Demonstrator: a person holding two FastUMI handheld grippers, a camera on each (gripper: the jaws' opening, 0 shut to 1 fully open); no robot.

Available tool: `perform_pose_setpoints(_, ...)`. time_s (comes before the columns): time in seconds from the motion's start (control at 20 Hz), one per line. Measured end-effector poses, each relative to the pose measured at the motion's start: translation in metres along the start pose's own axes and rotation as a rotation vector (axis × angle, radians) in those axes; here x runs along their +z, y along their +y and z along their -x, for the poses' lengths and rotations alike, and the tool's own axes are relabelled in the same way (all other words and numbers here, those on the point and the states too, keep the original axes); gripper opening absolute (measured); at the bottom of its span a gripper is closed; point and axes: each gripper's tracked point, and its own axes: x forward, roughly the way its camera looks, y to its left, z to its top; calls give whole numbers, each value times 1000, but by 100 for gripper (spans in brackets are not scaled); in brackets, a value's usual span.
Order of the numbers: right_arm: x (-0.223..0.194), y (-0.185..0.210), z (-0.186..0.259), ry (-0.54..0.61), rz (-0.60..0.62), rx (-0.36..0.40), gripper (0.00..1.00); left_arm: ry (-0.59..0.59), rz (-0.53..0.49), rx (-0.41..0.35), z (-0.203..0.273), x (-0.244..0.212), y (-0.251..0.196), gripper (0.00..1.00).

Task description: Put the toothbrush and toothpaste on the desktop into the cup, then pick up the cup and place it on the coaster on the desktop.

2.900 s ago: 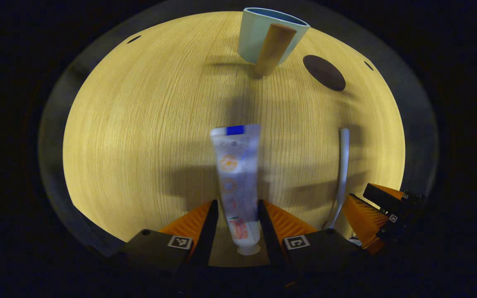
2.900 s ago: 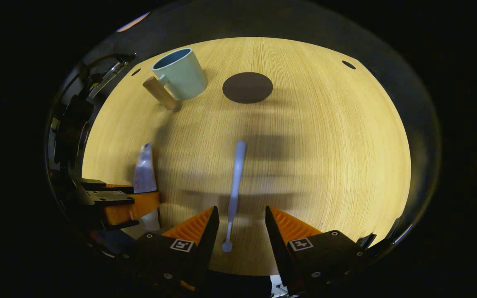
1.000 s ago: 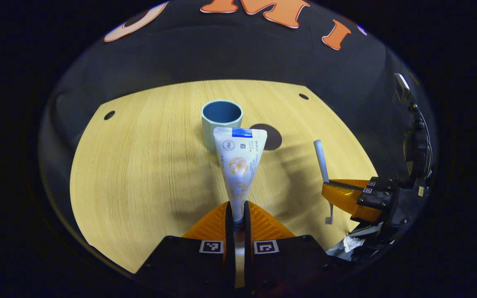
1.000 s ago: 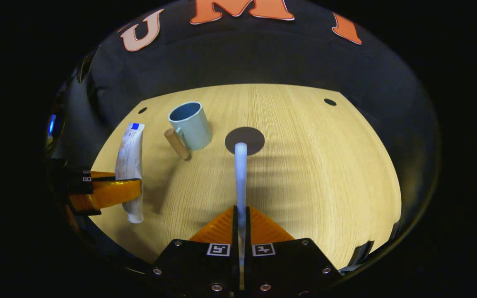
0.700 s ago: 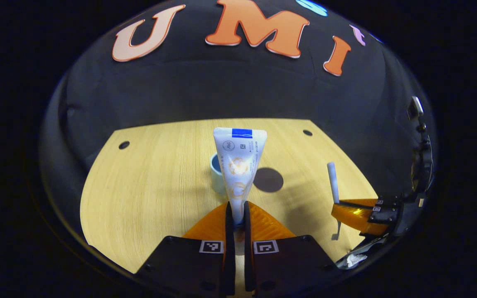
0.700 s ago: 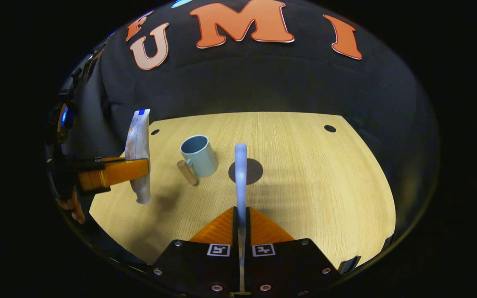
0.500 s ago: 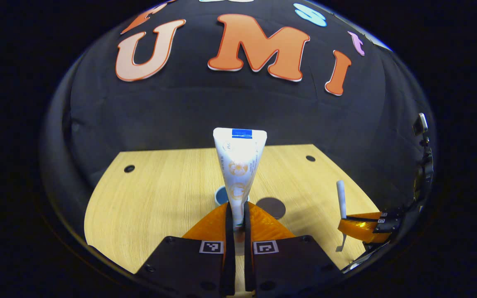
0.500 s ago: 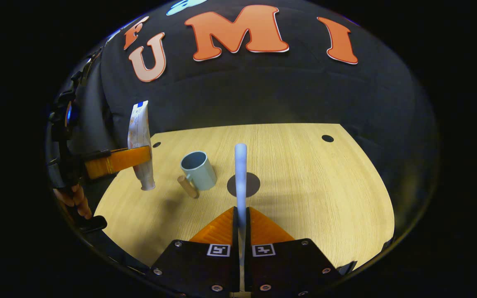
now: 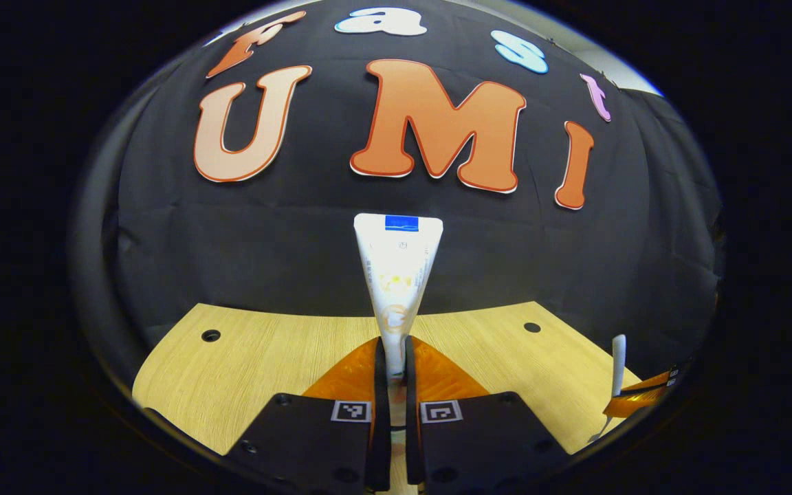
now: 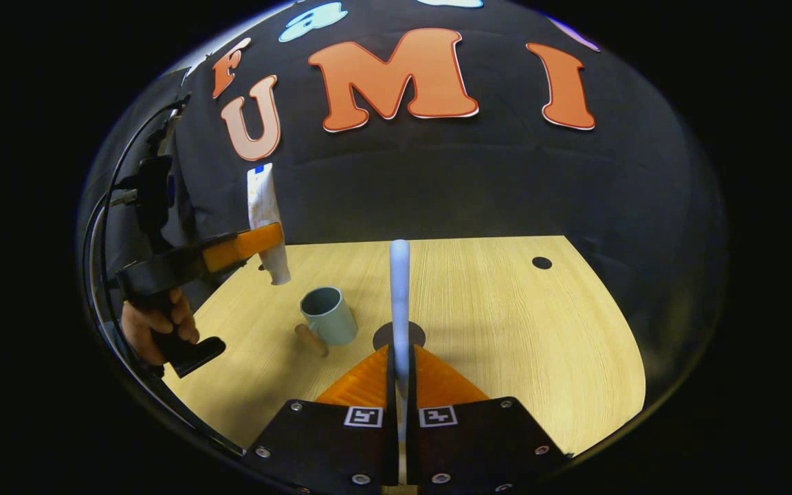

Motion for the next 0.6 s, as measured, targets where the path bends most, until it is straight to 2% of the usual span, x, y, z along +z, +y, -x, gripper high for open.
perform_pose_setpoints(0.3, 12, 7, -31, -41, 12, 39, 5, -76, -36, -14, -40, -12, 3, 13)
perform_pose_setpoints(0.6, 19, 16, -61, -92, 6, 54, 5, -86, -38, -49, -59, -53, 3, 12)
